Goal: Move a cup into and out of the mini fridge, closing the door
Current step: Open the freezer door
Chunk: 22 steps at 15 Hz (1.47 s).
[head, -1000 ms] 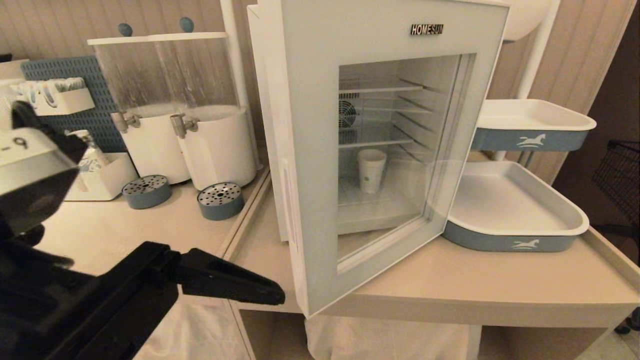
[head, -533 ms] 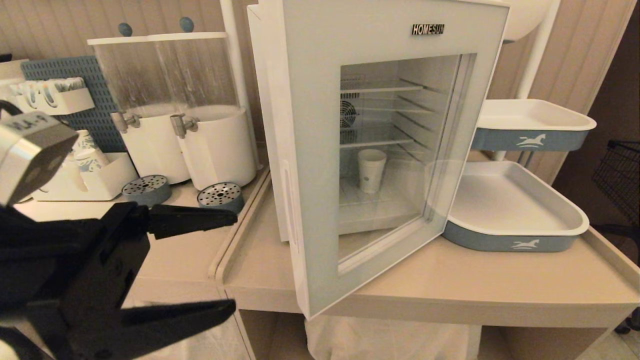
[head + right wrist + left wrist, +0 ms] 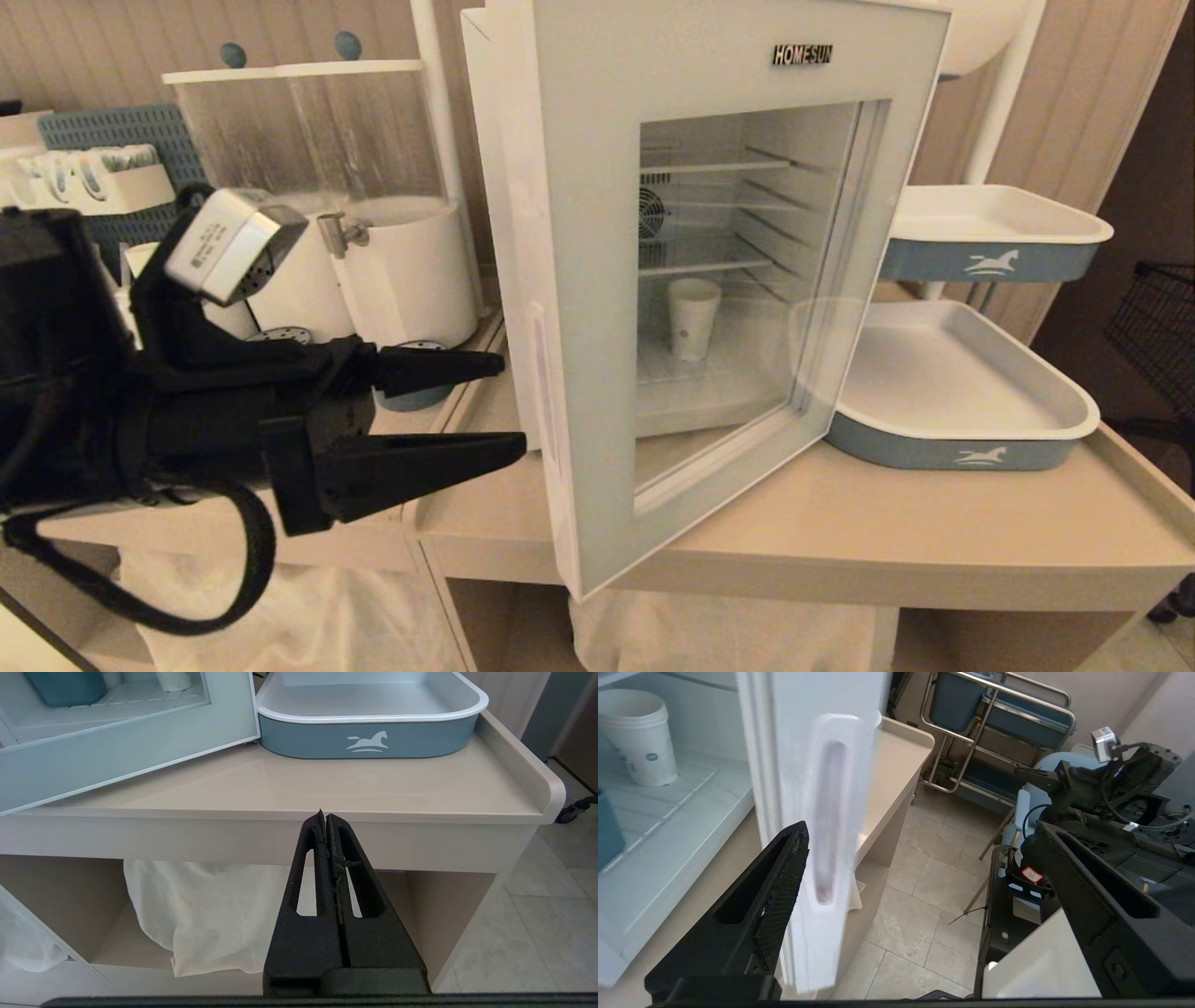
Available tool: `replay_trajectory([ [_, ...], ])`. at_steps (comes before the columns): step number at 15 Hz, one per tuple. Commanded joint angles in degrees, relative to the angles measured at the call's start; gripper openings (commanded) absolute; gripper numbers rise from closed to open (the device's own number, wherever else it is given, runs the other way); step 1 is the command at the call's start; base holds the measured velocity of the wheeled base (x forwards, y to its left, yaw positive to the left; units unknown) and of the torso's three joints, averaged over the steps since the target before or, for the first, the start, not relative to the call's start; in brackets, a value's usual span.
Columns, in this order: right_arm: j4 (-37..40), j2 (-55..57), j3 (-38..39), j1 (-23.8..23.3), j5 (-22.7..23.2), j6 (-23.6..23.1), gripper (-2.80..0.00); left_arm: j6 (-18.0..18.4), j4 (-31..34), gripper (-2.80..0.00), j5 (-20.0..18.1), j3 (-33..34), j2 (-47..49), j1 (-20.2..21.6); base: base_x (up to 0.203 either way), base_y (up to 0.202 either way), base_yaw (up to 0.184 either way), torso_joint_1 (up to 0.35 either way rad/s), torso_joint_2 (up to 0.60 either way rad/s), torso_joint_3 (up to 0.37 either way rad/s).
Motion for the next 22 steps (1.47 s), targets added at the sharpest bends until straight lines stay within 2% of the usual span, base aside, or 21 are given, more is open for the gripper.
replay_trajectory([
  [1,0.0,0.1,0.0,0.0,0.0,0.0,-2.80,0.2,-0.4,0.00,-0.4,-2.6,5.6,-0.8,0.000,0.000,0.000,0.000,0.00,0.000],
  [5,0.0,0.1,0.0,0.0,0.0,0.0,-2.80,2.9,-6.2,0.00,0.2,-2.6,10.3,-2.3,0.000,0.000,0.000,0.000,0.00,0.000],
  [7,0.0,0.1,0.0,0.0,0.0,0.0,-2.80,2.4,-6.6,0.00,0.1,-2.7,11.6,-2.3,0.000,0.000,0.000,0.000,0.00,0.000],
  [10,0.0,0.1,0.0,0.0,0.0,0.0,-2.80,0.4,-6.6,0.00,0.0,-3.2,11.5,-4.9,0.000,0.000,0.000,0.000,0.00,0.000],
  [14,0.0,0.1,0.0,0.0,0.0,0.0,-2.80,-1.2,-6.5,0.00,0.2,-2.7,8.1,-11.9,0.000,0.000,0.000,0.000,0.00,0.000],
  [17,0.0,0.1,0.0,0.0,0.0,0.0,-2.80,-2.8,-6.0,0.00,0.5,-1.8,2.5,-20.2,0.000,0.000,0.000,0.000,0.00,0.000],
  [19,0.0,0.1,0.0,0.0,0.0,0.0,-2.80,-3.8,-5.8,0.00,2.9,0.1,-1.7,-23.6,0.000,0.000,0.000,0.000,0.00,0.000],
  [20,0.0,0.1,0.0,0.0,0.0,0.0,-2.80,-4.0,-5.7,0.00,6.0,1.5,-3.3,-23.9,0.000,0.000,0.000,0.000,0.00,0.000],
  [22,0.0,0.1,0.0,0.0,0.0,0.0,-2.80,-4.2,-5.6,0.00,8.2,5.3,-7.1,-22.9,0.000,0.000,0.000,0.000,0.00,0.000],
])
